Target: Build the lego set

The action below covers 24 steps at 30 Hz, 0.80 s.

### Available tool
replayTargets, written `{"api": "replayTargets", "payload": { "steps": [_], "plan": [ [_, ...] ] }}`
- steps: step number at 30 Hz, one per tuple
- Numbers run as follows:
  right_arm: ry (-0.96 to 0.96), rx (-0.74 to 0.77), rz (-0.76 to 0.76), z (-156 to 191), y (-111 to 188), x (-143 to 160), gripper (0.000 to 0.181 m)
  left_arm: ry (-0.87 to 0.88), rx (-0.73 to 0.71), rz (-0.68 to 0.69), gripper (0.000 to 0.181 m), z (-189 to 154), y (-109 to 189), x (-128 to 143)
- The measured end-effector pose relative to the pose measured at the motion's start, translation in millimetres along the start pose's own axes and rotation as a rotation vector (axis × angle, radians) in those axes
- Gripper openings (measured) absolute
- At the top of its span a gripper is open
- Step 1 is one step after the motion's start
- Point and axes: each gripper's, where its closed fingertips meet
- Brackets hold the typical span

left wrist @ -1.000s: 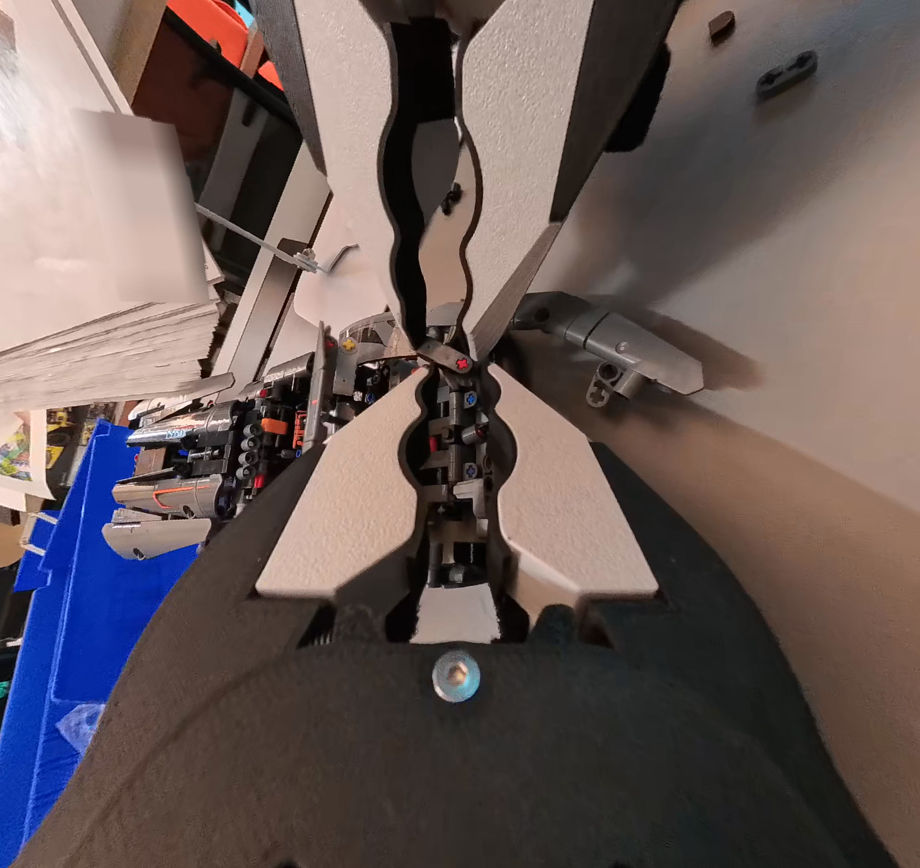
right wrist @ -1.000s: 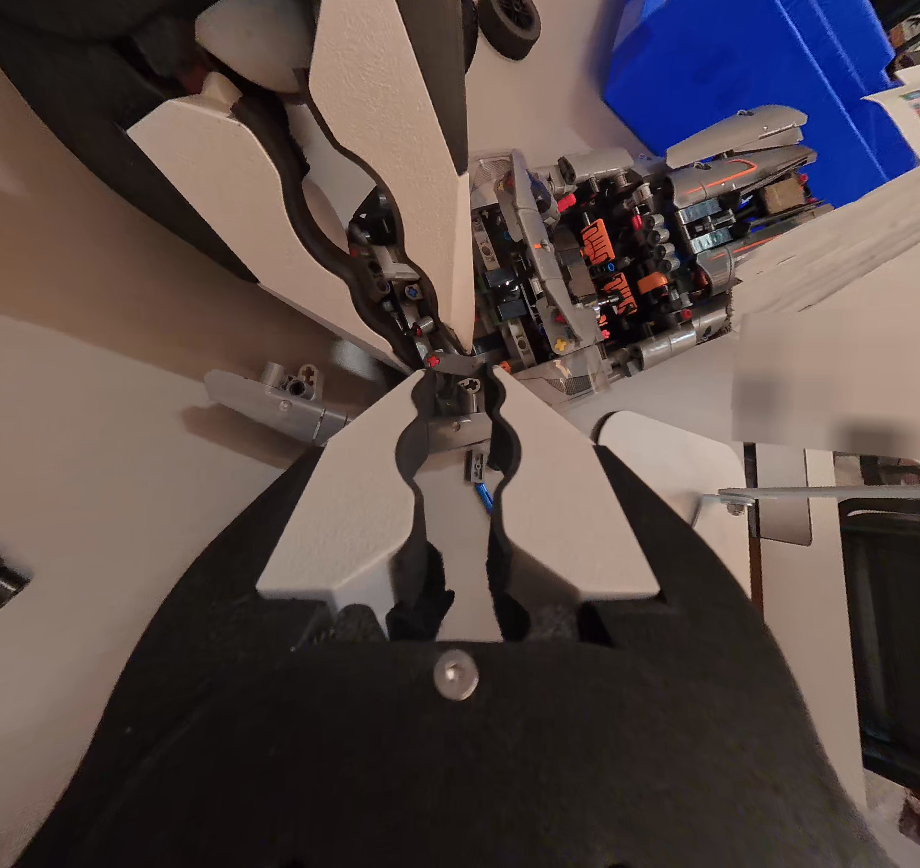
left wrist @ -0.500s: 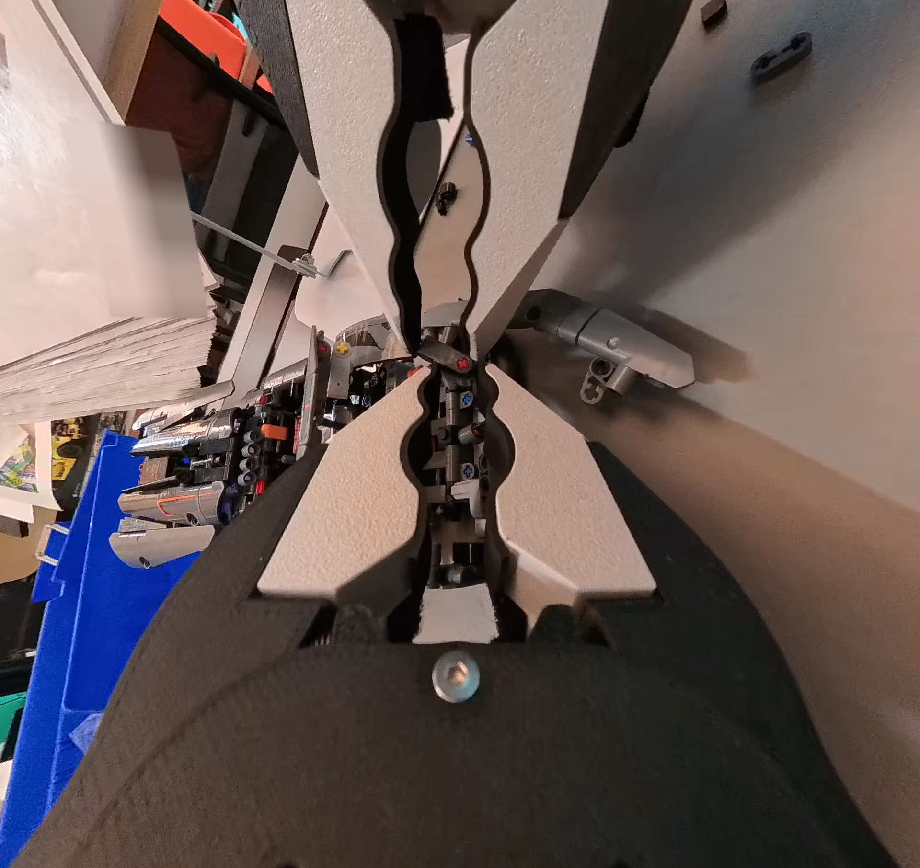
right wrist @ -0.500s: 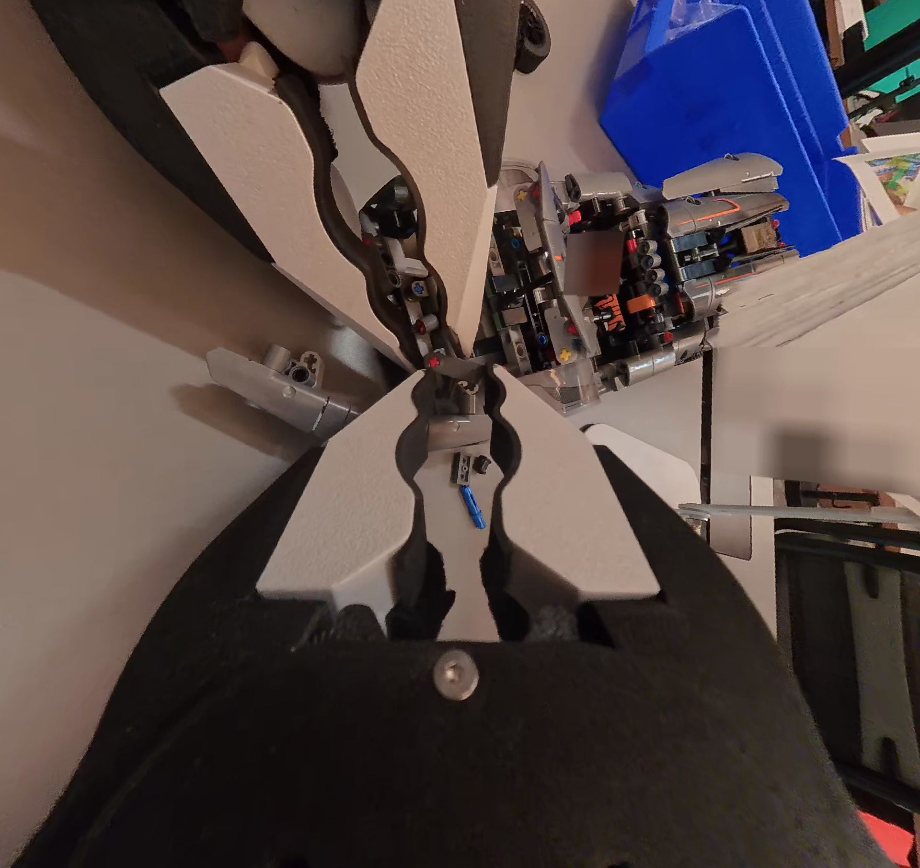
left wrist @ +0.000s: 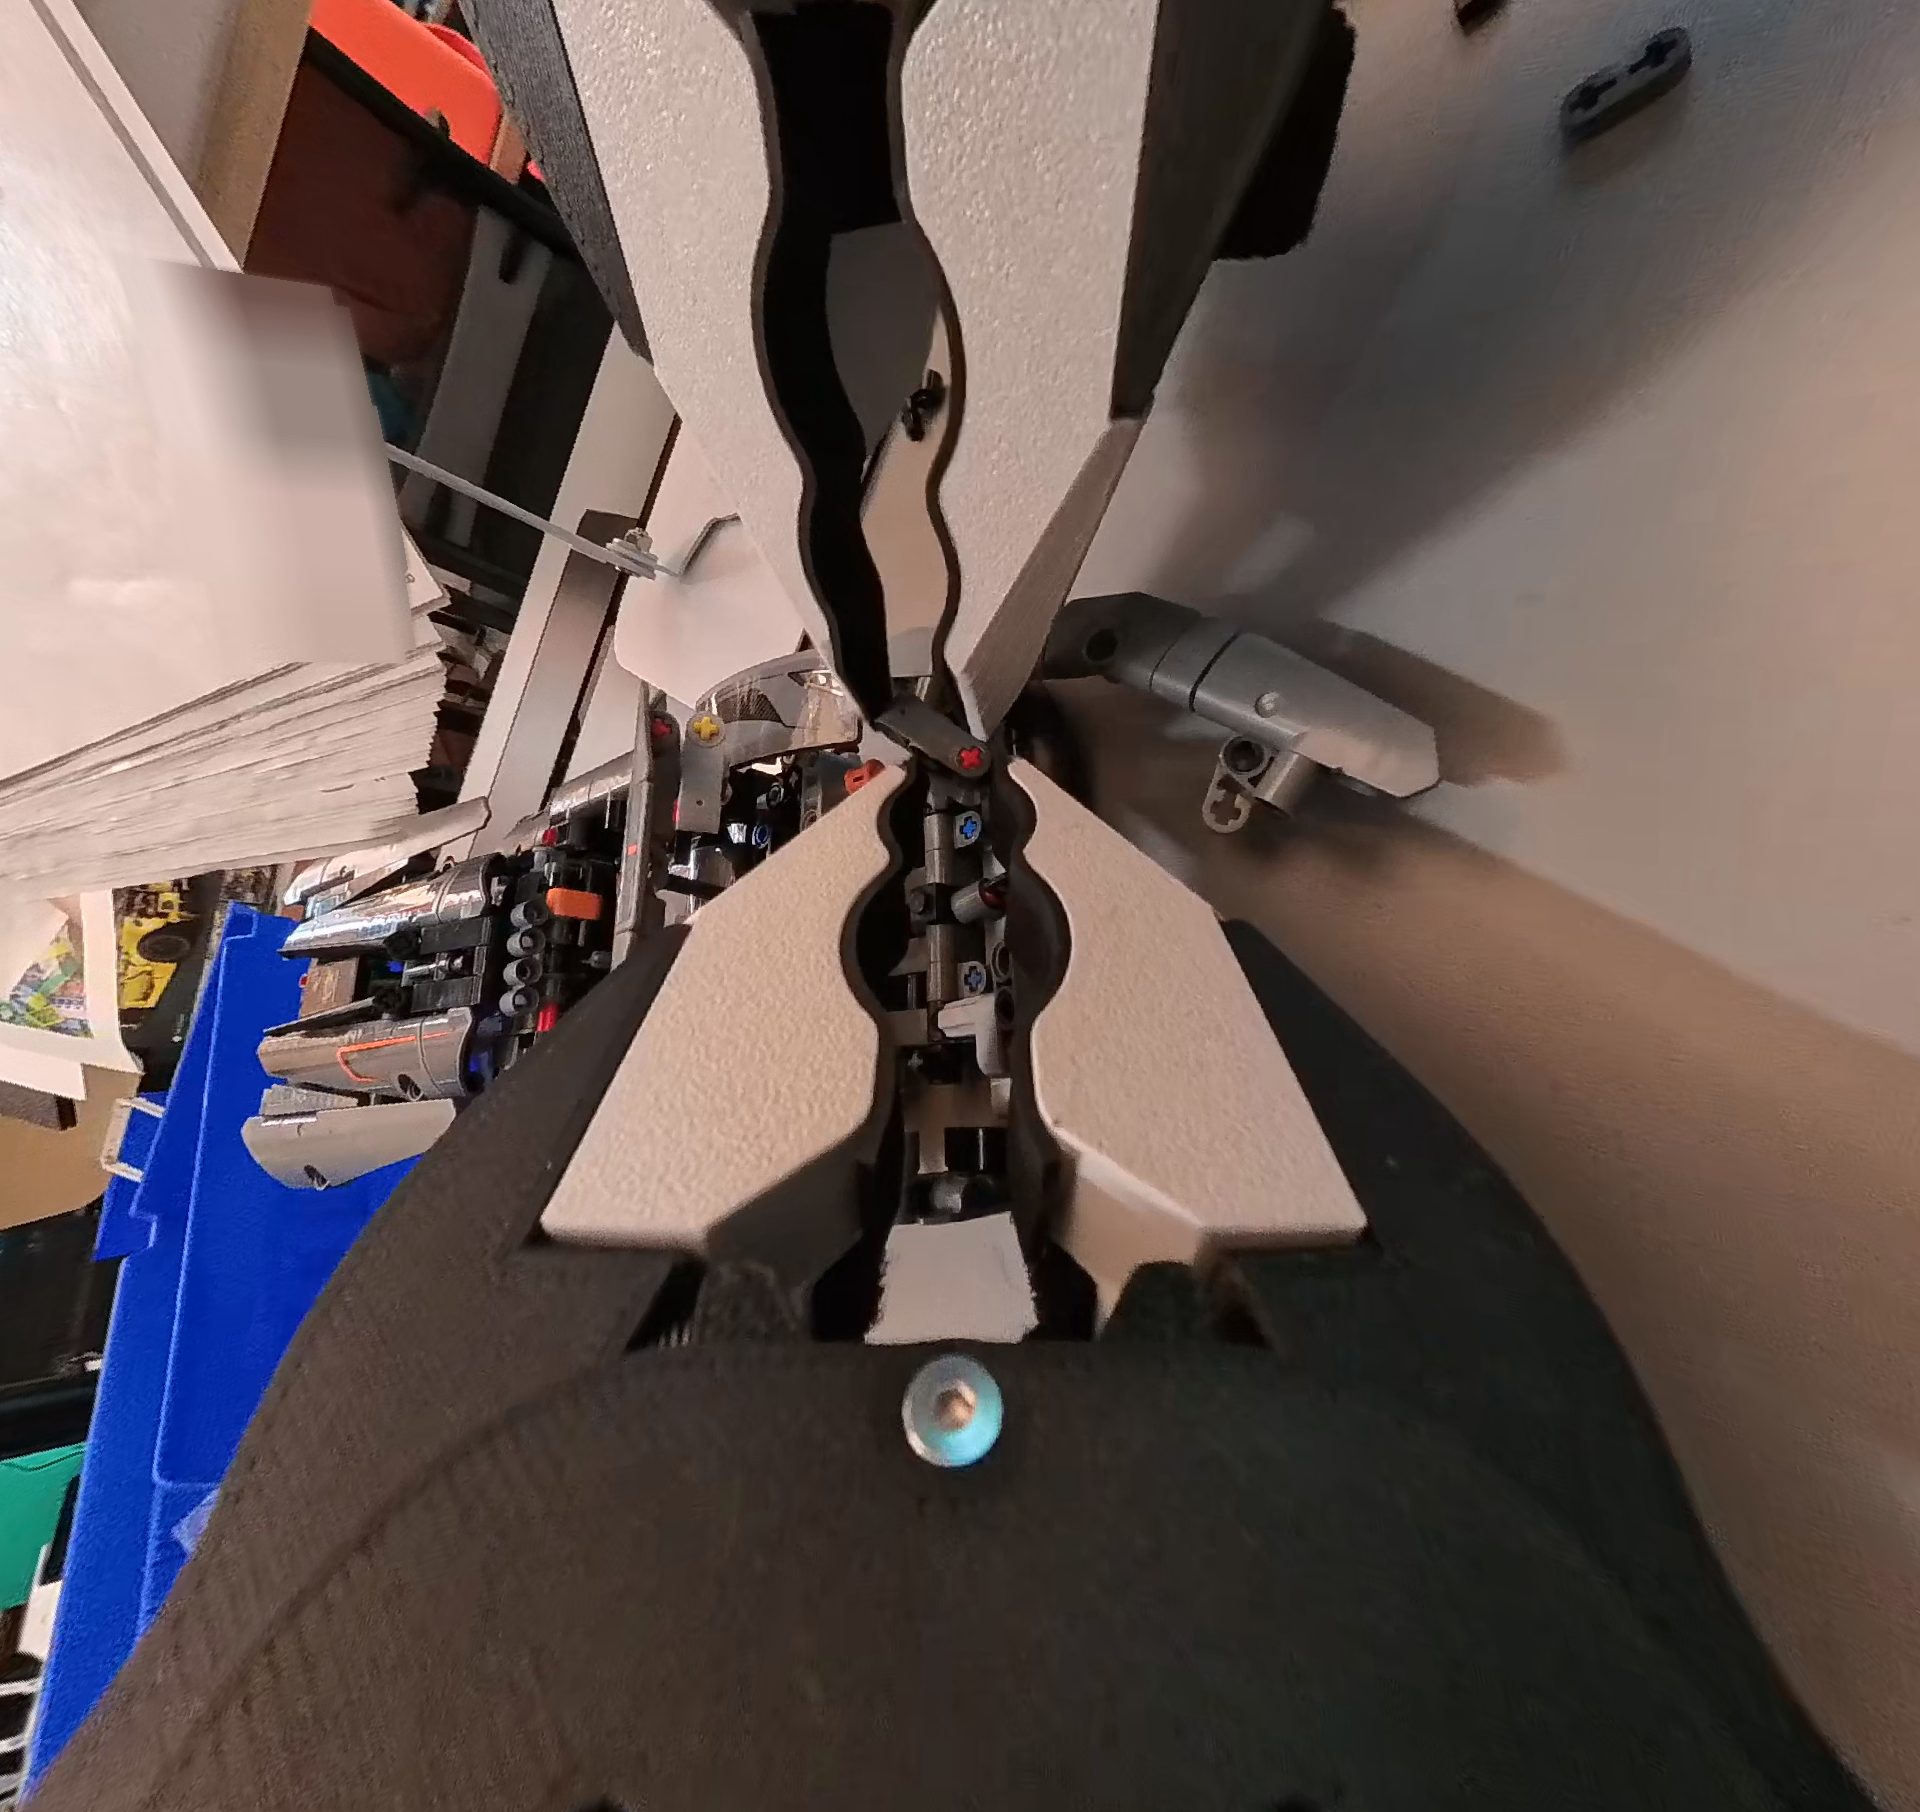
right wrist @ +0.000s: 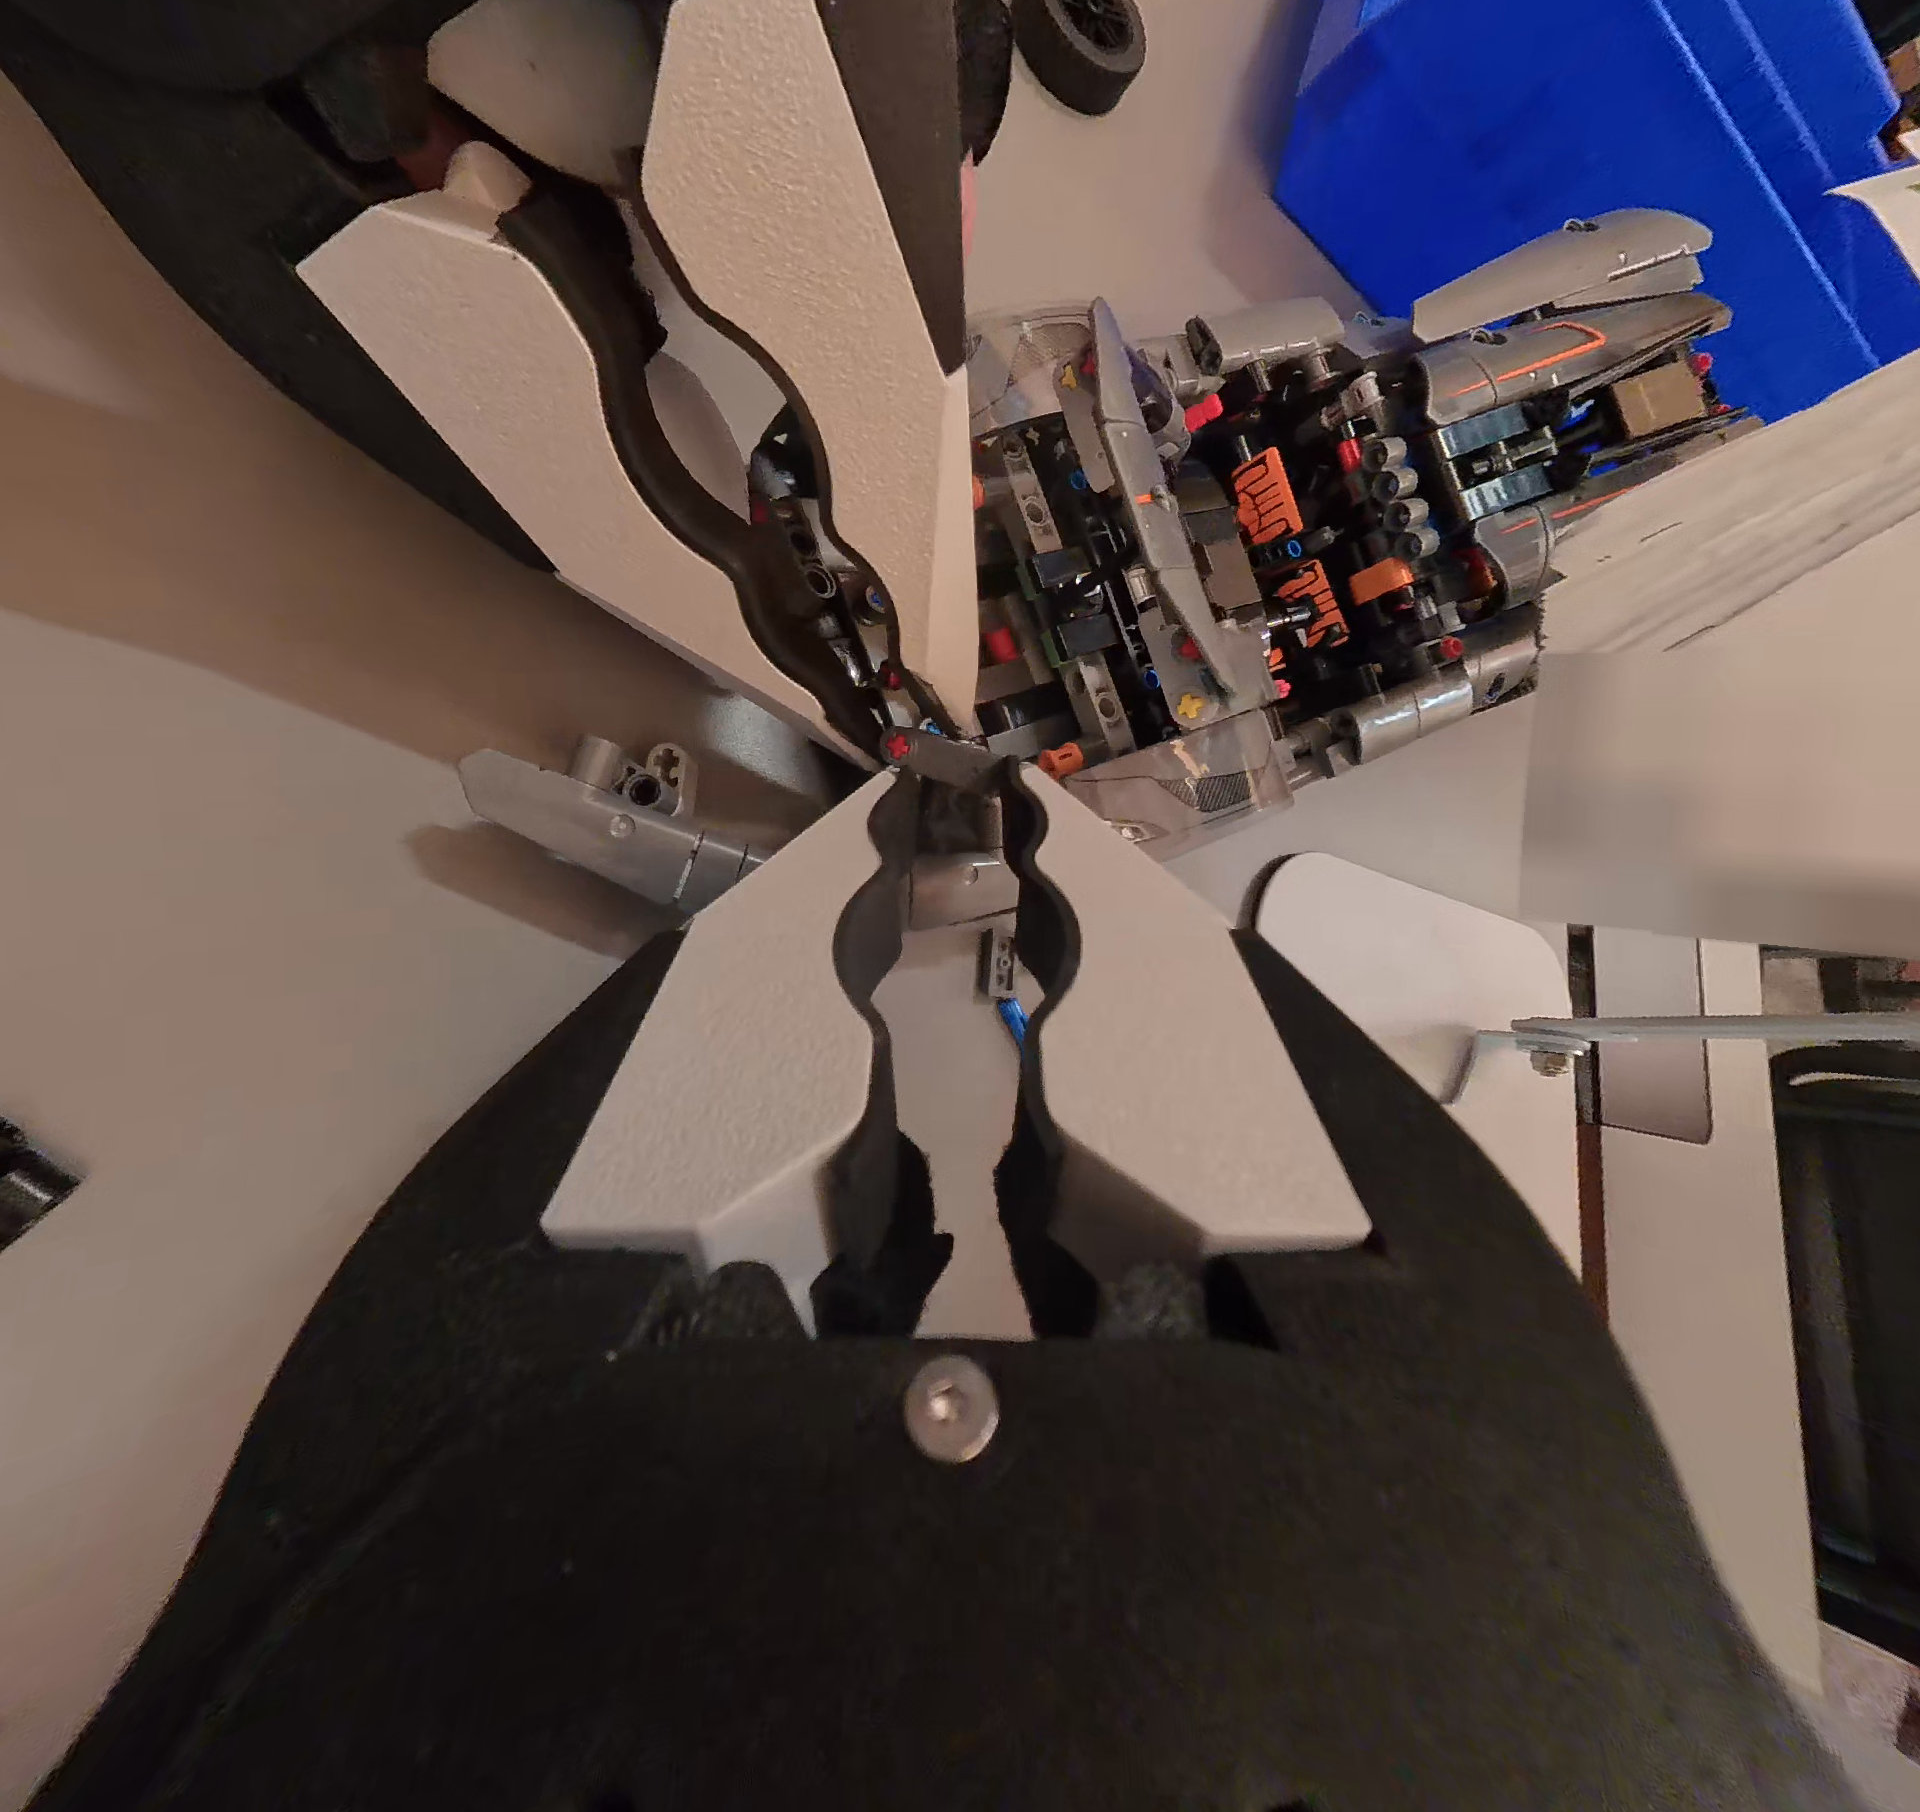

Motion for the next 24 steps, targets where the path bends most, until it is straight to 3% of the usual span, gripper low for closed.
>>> {"api": "replayTargets", "payload": {
  "steps": [24],
  "plan": [
    [-0.021,-0.036,-0.006,3.1,1.3,2.7,0.015,0.018,0.021,0.003,0.006,-0.7,2.0,2.0]
  ]
}}
Point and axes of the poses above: each gripper's, where its closed fingertips meet, y back along the fingers, x out of its underside, z = x × y across the jaws
